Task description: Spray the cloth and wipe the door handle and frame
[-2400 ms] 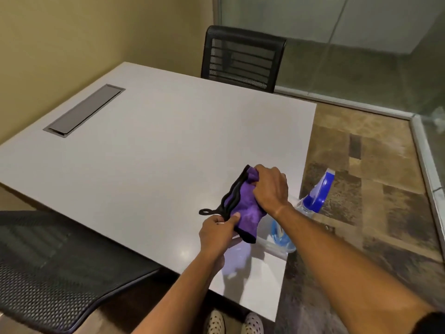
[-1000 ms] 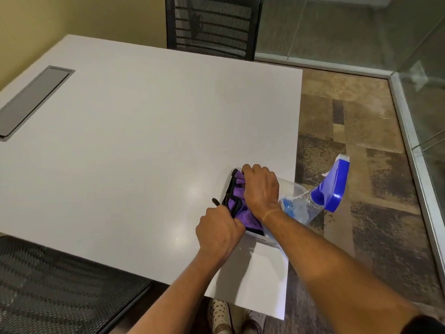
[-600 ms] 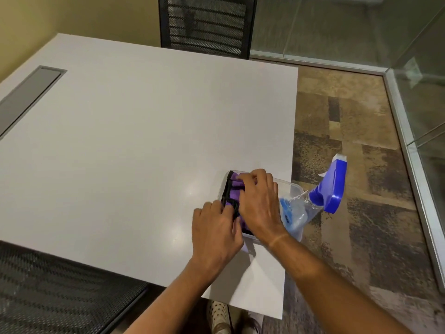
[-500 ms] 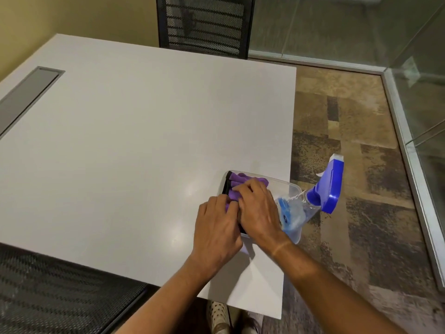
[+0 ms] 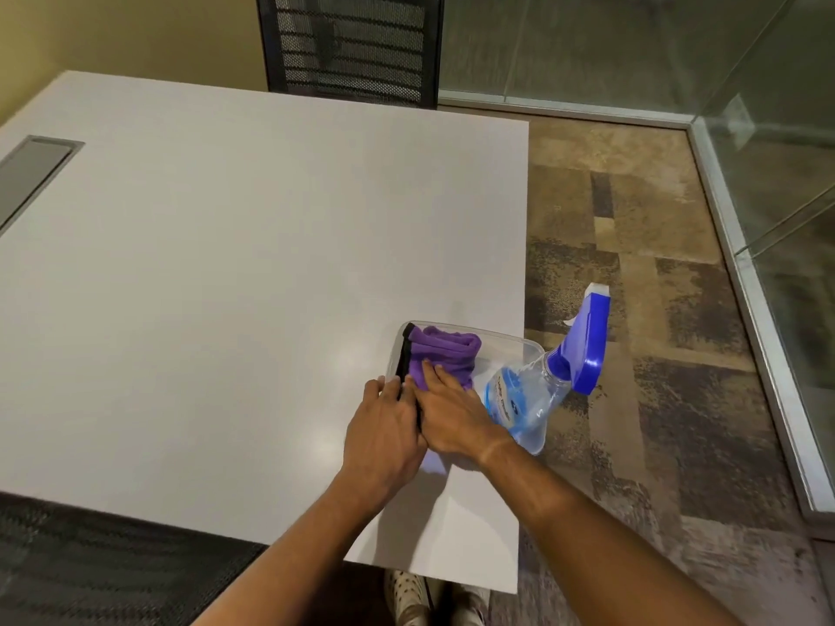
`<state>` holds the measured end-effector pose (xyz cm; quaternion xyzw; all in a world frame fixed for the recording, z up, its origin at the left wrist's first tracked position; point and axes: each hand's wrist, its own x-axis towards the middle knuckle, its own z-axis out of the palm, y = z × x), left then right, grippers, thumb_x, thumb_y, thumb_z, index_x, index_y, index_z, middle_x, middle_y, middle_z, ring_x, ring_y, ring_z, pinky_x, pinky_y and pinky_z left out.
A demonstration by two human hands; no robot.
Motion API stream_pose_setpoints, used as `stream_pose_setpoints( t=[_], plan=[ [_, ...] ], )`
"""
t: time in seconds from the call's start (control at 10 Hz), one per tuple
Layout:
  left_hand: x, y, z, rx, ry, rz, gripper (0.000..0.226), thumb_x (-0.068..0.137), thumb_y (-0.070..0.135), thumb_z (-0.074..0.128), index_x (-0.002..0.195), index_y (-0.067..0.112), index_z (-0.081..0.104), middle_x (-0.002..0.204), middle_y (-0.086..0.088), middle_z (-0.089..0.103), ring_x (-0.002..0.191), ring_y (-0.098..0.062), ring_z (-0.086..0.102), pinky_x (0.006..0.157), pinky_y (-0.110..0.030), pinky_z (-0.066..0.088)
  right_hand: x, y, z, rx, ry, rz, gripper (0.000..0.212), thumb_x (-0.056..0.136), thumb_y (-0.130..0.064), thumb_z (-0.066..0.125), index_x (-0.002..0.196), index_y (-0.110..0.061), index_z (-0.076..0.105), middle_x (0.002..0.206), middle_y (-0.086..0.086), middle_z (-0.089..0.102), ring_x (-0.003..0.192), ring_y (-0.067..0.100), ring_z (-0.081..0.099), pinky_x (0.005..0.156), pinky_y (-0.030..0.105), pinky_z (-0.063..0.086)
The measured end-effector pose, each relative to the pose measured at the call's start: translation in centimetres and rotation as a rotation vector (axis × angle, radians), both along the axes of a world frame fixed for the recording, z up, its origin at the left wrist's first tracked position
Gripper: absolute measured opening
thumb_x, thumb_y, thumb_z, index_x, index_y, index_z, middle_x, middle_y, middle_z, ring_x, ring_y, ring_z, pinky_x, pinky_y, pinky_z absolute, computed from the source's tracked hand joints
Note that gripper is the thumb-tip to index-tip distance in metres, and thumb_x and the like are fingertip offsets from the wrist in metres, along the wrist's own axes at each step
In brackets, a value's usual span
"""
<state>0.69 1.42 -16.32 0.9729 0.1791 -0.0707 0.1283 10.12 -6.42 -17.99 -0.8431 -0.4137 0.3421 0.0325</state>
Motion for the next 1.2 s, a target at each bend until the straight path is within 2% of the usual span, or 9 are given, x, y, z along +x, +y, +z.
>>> stream_pose_setpoints(
  t=[0.1,0.3,0.4,0.5,0.6,0.7,0.8,1.0,1.2],
  plan=[
    [0.1,0.1,0.4,-0.006,0.033,-0.002,0.039,0.099,0.022,0.035,0.134,0.012,0.050,0.130,-0.006,0.058,0.115,-0.024,0.046,0.102,-0.029,0.031,0.3,0.4,-0.1,-0.073,0.046,0.025,0.068,0.103,-0.034,0.038,0.155,-0.023,-0.004,0.163,0.004,-0.015,0.150,0.024,-0.013,0.121,0.052,0.002],
    [0.2,0.4,0.4,-0.016,0.081,-0.007,0.038,0.101,0.025,0.033,0.134,0.014,0.049,0.132,-0.004,0.056,0.115,-0.022,0.045,0.101,-0.027,0.033,0.3,0.5,-0.5,-0.064,0.061,-0.001,0.069,0.103,-0.035,0.038,0.155,-0.023,-0.007,0.163,0.003,-0.017,0.149,0.023,-0.014,0.121,0.050,0.000],
    [0.1,0.5,-0.1,-0.003,0.087,-0.015,0.046,0.101,0.025,0.031,0.145,0.013,0.039,0.144,-0.005,0.048,0.124,-0.023,0.045,0.108,-0.028,0.036,0.0,0.2,-0.3,0.030,0.029,-0.038,0.065,0.103,-0.034,0.038,0.156,-0.022,0.001,0.164,0.004,-0.006,0.151,0.022,-0.005,0.122,0.049,0.009],
    [-0.2,0.7,0.0,0.018,0.069,-0.011,0.058,0.099,0.027,0.025,0.153,0.008,0.028,0.156,-0.011,0.037,0.139,-0.028,0.039,0.113,-0.033,0.034,-0.8,-0.3,0.1,0.192,-0.051,-0.117,0.058,0.102,-0.031,0.041,0.155,-0.020,0.019,0.163,0.005,0.013,0.149,0.023,0.014,0.121,0.043,0.018],
    [-0.8,0.9,0.8,0.034,0.046,-0.072,0.079,0.088,0.038,-0.001,0.156,0.007,0.024,0.162,-0.015,0.028,0.150,-0.029,0.027,0.123,-0.037,0.019,-1.8,-0.9,0.8,0.255,-0.156,-0.181,0.057,0.101,-0.033,0.042,0.153,-0.019,0.024,0.162,0.008,0.021,0.148,0.026,0.018,0.121,0.041,0.018],
    [-1.3,1.5,1.8,0.011,-0.013,-0.048,0.064,0.099,0.034,0.015,0.157,0.009,0.019,0.164,-0.015,0.021,0.152,-0.029,0.021,0.125,-0.038,0.012,-2.5,-1.0,2.1,0.295,-0.270,-0.203,0.059,0.101,-0.036,0.040,0.153,-0.016,0.022,0.161,0.010,0.022,0.148,0.027,0.017,0.121,0.042,0.018],
    [-1.6,2.1,4.0,0.024,-0.091,-0.014,0.057,0.103,0.028,0.025,0.156,0.009,0.024,0.163,-0.016,0.023,0.153,-0.029,0.021,0.125,-0.040,0.011,-3.2,-0.5,4.3,0.411,-0.348,-0.250,0.058,0.101,-0.033,0.040,0.153,-0.014,0.024,0.161,0.011,0.021,0.148,0.028,0.018,0.120,0.043,0.020],
    [-1.9,3.6,10.4,0.055,-0.258,-0.027,0.068,0.097,0.036,0.012,0.153,0.005,0.033,0.160,-0.020,0.028,0.150,-0.034,0.026,0.124,-0.044,0.016,-4.0,0.4,9.9,0.540,-0.493,-0.275,0.060,0.102,-0.040,0.030,0.155,-0.018,0.012,0.164,0.007,0.005,0.151,0.024,0.003,0.121,0.039,0.007],
    [-0.2,4.2,16.7,0.163,-0.413,-0.068,0.072,0.096,0.050,0.000,0.158,0.017,0.013,0.165,-0.008,0.001,0.155,-0.024,0.002,0.125,-0.039,-0.002,-2.7,0.0,16.7,0.656,-0.699,-0.321,0.062,0.102,-0.042,0.024,0.155,-0.018,0.006,0.163,0.007,-0.004,0.150,0.022,-0.004,0.122,0.036,0.000]
  ],
)
